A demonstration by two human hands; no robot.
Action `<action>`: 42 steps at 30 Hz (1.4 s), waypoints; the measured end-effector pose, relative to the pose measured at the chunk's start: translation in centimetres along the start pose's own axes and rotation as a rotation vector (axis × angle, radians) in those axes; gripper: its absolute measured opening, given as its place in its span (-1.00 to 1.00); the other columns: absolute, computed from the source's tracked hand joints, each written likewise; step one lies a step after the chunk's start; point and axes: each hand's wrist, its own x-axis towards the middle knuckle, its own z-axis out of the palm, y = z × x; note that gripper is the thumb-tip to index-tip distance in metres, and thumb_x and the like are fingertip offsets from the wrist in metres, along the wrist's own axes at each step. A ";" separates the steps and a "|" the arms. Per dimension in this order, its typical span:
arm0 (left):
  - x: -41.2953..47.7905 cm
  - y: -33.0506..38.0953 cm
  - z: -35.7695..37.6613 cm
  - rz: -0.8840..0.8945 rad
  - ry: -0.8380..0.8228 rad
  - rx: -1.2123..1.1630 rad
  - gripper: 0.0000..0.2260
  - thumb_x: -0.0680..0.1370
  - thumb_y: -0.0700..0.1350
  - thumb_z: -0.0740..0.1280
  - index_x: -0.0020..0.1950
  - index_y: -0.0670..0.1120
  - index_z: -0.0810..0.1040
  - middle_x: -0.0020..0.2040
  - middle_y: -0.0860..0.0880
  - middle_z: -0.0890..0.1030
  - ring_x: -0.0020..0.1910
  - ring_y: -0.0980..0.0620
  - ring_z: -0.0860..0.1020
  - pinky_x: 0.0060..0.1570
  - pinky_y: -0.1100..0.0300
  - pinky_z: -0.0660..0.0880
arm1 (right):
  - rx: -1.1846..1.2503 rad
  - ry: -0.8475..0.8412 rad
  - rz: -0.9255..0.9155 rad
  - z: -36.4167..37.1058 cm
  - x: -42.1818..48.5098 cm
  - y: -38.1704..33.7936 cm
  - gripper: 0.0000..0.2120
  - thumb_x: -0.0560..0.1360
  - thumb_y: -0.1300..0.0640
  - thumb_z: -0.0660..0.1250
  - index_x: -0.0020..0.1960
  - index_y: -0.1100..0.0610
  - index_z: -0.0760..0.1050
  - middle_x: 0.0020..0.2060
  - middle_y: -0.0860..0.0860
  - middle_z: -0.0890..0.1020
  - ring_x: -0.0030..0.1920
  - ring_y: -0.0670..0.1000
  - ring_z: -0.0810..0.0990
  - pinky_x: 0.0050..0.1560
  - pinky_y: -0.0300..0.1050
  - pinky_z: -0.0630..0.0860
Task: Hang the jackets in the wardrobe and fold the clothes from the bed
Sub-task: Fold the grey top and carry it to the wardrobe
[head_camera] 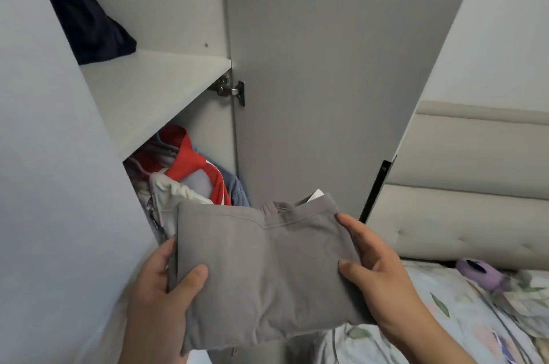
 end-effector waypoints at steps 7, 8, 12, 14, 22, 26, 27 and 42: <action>5.2 6.7 5.3 0.187 -0.102 0.060 -0.32 0.17 -0.11 0.60 0.27 0.11 0.54 0.17 0.07 0.65 0.13 0.05 0.63 0.09 0.05 0.59 | -0.015 0.022 -0.248 0.4 6.2 -5.6 -0.33 0.43 0.65 0.20 0.28 -0.01 0.50 0.19 -0.23 0.62 0.26 -0.22 0.54 0.20 -0.42 0.43; 5.6 7.4 5.8 0.205 -0.093 0.076 -0.34 0.21 -0.15 0.60 0.27 0.12 0.52 0.19 0.08 0.64 0.14 0.05 0.62 0.13 0.05 0.58 | -0.015 0.033 -0.280 0.6 6.5 -6.4 -0.32 0.43 0.65 0.20 0.28 -0.01 0.51 0.20 -0.22 0.62 0.27 -0.22 0.53 0.21 -0.42 0.42; 6.8 8.7 7.5 0.261 -0.113 0.096 -0.44 0.39 -0.40 0.47 0.23 0.12 0.52 0.13 0.09 0.67 0.11 0.10 0.63 0.17 0.02 0.55 | -0.023 0.055 -0.382 1.2 7.9 -9.3 -0.32 0.42 0.66 0.23 0.29 0.01 0.51 0.17 -0.23 0.64 0.24 -0.25 0.54 0.18 -0.46 0.42; 7.1 9.4 8.0 0.300 -0.098 0.077 -0.47 0.40 -0.43 0.45 0.16 0.14 0.54 0.07 0.14 0.68 0.05 0.16 0.64 0.07 0.18 0.58 | -0.010 0.070 -0.420 1.7 8.5 -10.5 -0.33 0.41 0.66 0.23 0.28 0.01 0.51 0.13 -0.26 0.65 0.20 -0.27 0.56 0.11 -0.50 0.43; 7.5 12.5 10.0 0.507 0.171 -0.011 -0.46 0.38 -0.44 0.46 0.05 0.20 0.54 -0.01 0.32 0.65 -0.02 0.30 0.62 -0.02 0.27 0.60 | -0.023 0.104 -0.569 3.3 12.0 -13.4 -0.34 0.45 0.57 0.29 0.21 -0.17 0.54 0.20 -0.23 0.62 0.26 -0.21 0.54 0.26 -0.34 0.42; 9.0 14.6 10.4 0.575 0.370 -0.027 -0.49 0.40 -0.42 0.46 0.17 0.09 0.56 0.06 0.12 0.68 0.02 0.19 0.64 0.03 0.19 0.60 | -0.196 0.104 -0.725 5.2 15.6 -15.3 -0.29 0.44 0.51 0.33 0.23 -0.28 0.42 0.26 -0.36 0.49 0.29 -0.38 0.42 0.28 -0.49 0.29; 9.6 15.1 10.5 0.601 0.419 -0.020 -0.49 0.40 -0.41 0.46 0.19 0.10 0.55 0.08 0.11 0.67 0.03 0.16 0.64 0.03 0.20 0.60 | -0.227 0.108 -0.770 5.6 16.7 -15.8 -0.28 0.43 0.51 0.34 0.25 -0.26 0.40 0.26 -0.38 0.46 0.27 -0.45 0.39 0.25 -0.56 0.25; 15.2 17.5 8.9 0.562 0.762 0.399 -0.17 0.39 -0.46 0.44 0.57 -0.09 0.19 0.41 -0.17 0.45 0.33 -0.18 0.45 0.09 0.40 0.28 | -0.427 -0.393 -0.881 18.5 33.5 -19.0 -0.50 0.52 0.32 0.17 0.31 -0.14 0.53 0.16 -0.42 0.52 0.19 -0.43 0.43 0.12 -0.61 0.27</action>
